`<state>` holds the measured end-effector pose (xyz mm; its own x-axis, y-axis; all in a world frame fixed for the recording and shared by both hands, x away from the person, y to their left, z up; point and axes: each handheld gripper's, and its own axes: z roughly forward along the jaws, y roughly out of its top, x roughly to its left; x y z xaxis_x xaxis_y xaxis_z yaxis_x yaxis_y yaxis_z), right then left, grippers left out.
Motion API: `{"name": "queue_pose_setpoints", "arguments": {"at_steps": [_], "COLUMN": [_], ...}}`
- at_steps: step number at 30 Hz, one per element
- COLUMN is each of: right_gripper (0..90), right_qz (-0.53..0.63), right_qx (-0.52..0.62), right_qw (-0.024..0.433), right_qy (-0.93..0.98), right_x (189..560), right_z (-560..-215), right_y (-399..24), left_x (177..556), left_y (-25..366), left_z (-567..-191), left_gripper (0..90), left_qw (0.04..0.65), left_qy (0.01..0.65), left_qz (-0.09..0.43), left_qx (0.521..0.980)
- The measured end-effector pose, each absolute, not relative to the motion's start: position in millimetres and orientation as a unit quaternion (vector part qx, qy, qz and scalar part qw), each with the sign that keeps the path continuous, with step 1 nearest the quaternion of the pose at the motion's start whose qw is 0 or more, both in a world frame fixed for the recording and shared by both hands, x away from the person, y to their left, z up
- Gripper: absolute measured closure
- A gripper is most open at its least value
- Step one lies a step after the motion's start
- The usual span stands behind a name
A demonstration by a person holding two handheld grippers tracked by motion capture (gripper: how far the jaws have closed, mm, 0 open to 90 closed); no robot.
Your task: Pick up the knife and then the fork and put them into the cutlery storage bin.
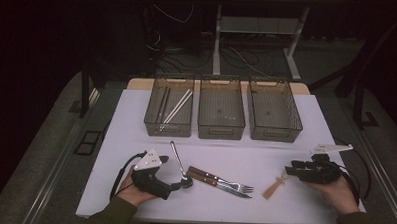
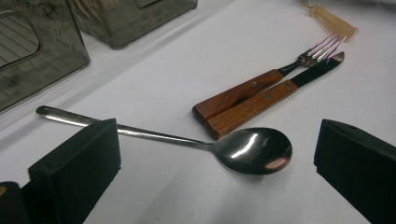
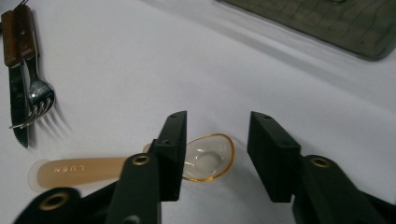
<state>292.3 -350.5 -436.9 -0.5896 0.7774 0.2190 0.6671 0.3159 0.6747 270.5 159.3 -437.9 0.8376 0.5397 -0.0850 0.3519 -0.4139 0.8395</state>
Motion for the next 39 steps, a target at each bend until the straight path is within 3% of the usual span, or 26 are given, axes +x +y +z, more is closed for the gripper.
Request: {"name": "queue_pose_setpoints", "arguments": {"at_steps": [19, 39], "right_gripper": [86.1, 87.8], "right_qz": [0.375, 0.407], "right_qx": [0.453, 0.459], "right_qw": [0.033, 0.078], "right_qy": [0.808, 0.786], "right_x": [296, 310], "right_z": [-445, -405], "right_y": [-357, -354], "left_x": [271, 271], "left_y": [159, 159], "left_z": [-438, -438], "left_gripper": [0.0, 0.0], "left_qw": [0.471, 0.47], "left_qy": [0.265, 0.268], "left_qz": [0.099, 0.098], "left_qx": [0.836, 0.835]}}
